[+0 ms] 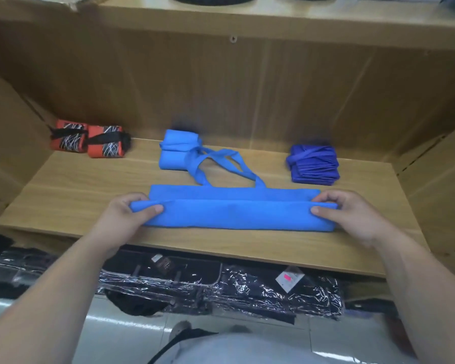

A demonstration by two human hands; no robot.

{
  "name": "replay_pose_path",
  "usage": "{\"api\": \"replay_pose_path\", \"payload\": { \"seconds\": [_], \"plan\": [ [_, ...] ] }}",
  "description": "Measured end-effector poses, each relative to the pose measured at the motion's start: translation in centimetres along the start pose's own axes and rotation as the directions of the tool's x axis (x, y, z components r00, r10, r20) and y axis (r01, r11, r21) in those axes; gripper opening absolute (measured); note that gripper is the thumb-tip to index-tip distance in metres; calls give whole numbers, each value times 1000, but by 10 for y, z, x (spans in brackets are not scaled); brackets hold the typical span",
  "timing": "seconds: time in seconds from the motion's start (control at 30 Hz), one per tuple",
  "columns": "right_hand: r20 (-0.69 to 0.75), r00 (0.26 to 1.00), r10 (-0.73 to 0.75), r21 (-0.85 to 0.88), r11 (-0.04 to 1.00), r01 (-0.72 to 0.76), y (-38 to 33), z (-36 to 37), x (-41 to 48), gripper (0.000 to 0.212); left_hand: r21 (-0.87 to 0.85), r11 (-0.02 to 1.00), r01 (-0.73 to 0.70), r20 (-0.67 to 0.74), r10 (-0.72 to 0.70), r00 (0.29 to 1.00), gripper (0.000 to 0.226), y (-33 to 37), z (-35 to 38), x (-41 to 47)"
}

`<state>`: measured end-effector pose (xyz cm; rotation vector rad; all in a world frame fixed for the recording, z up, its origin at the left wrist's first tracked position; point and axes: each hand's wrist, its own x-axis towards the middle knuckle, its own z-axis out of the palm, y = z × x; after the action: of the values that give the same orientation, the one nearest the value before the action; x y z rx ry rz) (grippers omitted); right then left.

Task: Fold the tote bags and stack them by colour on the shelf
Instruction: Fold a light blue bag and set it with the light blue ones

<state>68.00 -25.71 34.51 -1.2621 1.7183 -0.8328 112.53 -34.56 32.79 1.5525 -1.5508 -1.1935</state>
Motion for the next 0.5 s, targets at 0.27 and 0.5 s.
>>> {"api": "replay_pose_path", "payload": {
  "seconds": [0.27, 0.5],
  "plan": [
    [-95, 984, -153, -367, 924, 108, -3, 13, 17, 24, 301, 950, -86, -133, 131, 982, 20, 2, 16, 28],
    [-166, 975, -149, -445, 893, 61, -6, 13, 21, 15, 542, 824, -167, -138, 282, 949, 22, -10, 19, 33]
  ]
}}
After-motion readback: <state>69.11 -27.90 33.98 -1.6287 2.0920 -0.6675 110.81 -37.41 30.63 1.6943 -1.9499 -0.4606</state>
